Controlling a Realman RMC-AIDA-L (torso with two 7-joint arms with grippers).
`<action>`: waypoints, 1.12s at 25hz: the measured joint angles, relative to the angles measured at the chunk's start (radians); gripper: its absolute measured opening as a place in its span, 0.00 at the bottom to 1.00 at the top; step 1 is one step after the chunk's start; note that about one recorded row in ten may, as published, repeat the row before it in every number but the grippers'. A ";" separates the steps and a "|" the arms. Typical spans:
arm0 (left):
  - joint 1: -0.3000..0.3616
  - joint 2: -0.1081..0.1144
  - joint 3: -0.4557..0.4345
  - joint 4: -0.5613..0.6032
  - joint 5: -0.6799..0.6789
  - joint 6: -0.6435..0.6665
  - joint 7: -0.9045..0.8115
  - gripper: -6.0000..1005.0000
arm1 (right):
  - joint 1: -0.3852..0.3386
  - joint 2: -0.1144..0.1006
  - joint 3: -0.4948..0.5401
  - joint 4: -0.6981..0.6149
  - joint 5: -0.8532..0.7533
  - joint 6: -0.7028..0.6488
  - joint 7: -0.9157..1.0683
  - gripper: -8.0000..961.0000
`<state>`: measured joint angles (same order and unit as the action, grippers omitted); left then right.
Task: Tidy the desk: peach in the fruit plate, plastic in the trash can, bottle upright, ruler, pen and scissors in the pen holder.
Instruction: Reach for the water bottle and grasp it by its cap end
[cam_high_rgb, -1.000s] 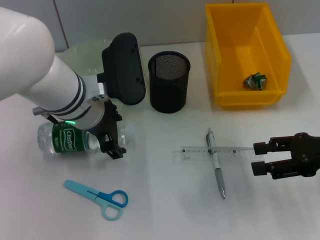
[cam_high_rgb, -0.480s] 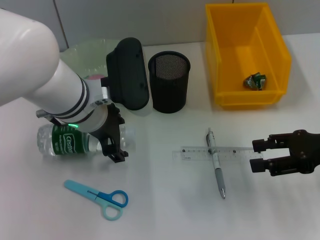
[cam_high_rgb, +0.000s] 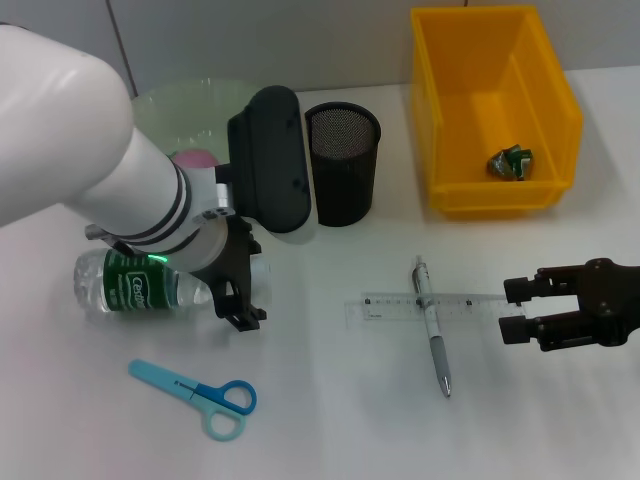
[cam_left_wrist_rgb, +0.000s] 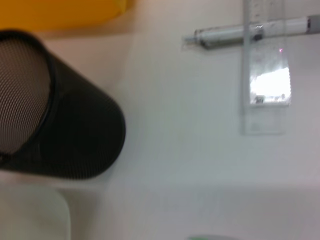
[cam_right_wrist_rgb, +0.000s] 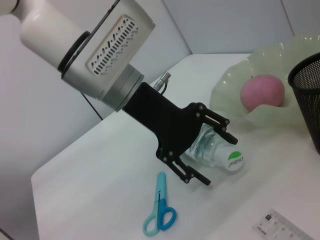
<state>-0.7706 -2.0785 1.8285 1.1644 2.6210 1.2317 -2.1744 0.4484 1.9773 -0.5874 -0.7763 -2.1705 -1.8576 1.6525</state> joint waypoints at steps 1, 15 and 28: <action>0.000 0.000 0.000 0.000 0.000 0.000 0.000 0.80 | 0.000 0.000 0.000 0.000 0.000 0.000 0.000 0.80; 0.001 0.000 0.021 -0.009 0.001 -0.042 0.019 0.80 | -0.007 0.002 0.000 0.000 0.000 0.000 0.000 0.80; 0.002 0.000 0.043 -0.032 0.023 -0.084 0.030 0.58 | -0.008 0.005 0.000 0.000 0.000 0.000 0.000 0.80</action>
<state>-0.7685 -2.0785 1.8714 1.1329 2.6443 1.1474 -2.1439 0.4402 1.9819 -0.5875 -0.7762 -2.1706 -1.8577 1.6520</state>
